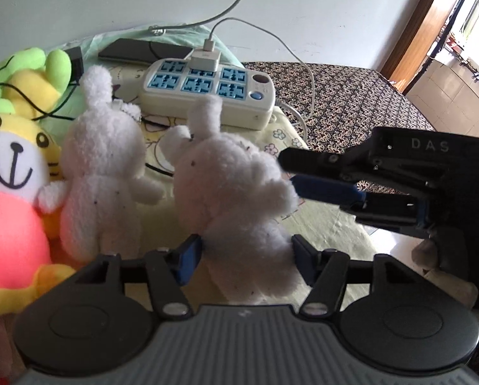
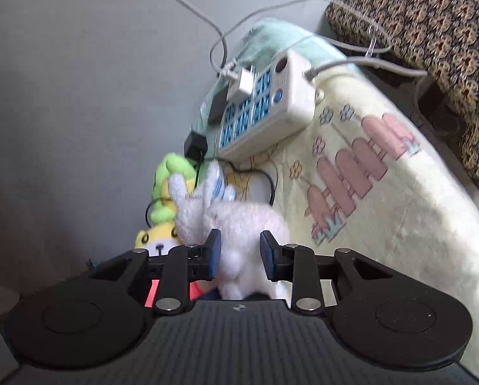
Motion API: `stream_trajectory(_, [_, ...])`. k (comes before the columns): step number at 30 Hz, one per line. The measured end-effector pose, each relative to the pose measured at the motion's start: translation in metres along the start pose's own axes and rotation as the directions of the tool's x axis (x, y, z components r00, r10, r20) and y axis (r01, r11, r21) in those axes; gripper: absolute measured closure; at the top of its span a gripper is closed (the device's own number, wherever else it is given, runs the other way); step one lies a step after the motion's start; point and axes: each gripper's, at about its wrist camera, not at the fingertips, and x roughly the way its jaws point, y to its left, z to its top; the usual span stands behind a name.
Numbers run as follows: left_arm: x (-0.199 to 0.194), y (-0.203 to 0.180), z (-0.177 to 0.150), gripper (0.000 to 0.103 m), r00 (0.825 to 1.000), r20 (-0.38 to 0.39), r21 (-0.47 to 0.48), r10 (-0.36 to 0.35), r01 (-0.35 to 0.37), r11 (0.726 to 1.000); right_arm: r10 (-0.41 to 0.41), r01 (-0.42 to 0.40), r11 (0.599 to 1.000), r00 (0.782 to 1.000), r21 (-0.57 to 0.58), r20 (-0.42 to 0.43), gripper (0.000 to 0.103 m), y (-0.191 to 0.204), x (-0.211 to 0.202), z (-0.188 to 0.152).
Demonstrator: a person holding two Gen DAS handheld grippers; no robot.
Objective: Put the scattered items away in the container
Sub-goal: 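Close the right gripper on the lying white bunny plush, then lift the white bunny with the right gripper and carry it over the red box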
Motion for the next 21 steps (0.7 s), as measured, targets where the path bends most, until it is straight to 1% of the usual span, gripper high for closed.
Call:
stream_trajectory(2, [0.009, 0.001, -0.001, 0.033, 0.999, -0.041, -0.008, 0.0, 0.0, 1.0, -0.032, 0.038, 0.996, 0.997, -0.075, 0.073, 0.07, -0.006, 0.001, -0.002])
stream_trajectory(4, [0.014, -0.001, -0.002, 0.034, 0.998, -0.068, -0.001, -0.01, 0.01, 1.0, -0.041, 0.049, 0.995, 0.995, -0.082, 0.096, 0.07, -0.017, 0.006, -0.007])
stream_trajectory(5, [0.016, -0.004, -0.001, 0.036, 0.997, -0.075, 0.018, 0.003, -0.002, 1.0, -0.022, 0.027, 0.998, 0.995, -0.053, 0.095, 0.07, -0.023, 0.007, -0.01])
stream_trajectory(7, [0.019, -0.011, 0.001, 0.037, 0.996, -0.087, 0.05, 0.024, -0.02, 0.999, 0.051, -0.054, 0.998, 0.994, 0.024, 0.096, 0.069, -0.031, 0.0, -0.013])
stream_trajectory(9, [0.022, -0.017, 0.004, 0.039, 0.995, -0.095, 0.087, 0.025, -0.016, 0.996, 0.083, -0.089, 0.994, 0.993, 0.063, 0.087, 0.06, -0.032, -0.004, -0.016])
stream_trajectory(11, [0.022, -0.021, 0.003, 0.041, 0.996, -0.089, 0.128, 0.028, -0.017, 0.992, 0.089, -0.094, 0.994, 0.993, 0.062, 0.076, 0.06, -0.029, -0.004, -0.02])
stream_trajectory(13, [0.022, -0.022, 0.001, 0.044, 0.996, -0.085, 0.146, 0.023, -0.01, 0.989, 0.084, -0.089, 0.994, 0.994, 0.064, 0.077, 0.06, -0.022, -0.002, -0.024])
stream_trajectory(16, [0.02, -0.023, -0.002, 0.048, 0.997, -0.066, 0.173, 0.028, -0.016, 0.985, 0.046, -0.047, 0.997, 0.999, 0.06, 0.022, 0.058, -0.017, 0.013, -0.028])
stream_trajectory(18, [0.015, -0.022, -0.004, 0.05, 0.999, -0.053, 0.184, 0.013, -0.003, 0.983, 0.037, -0.038, 0.998, 0.999, 0.052, 0.025, 0.064, -0.01, 0.011, -0.032])
stream_trajectory(21, [-0.007, -0.021, -0.004, 0.05, 1.0, 0.001, 0.204, -0.013, 0.012, 0.979, 0.046, -0.048, 0.998, 0.997, 0.035, 0.054, 0.066, 0.007, -0.002, -0.036])
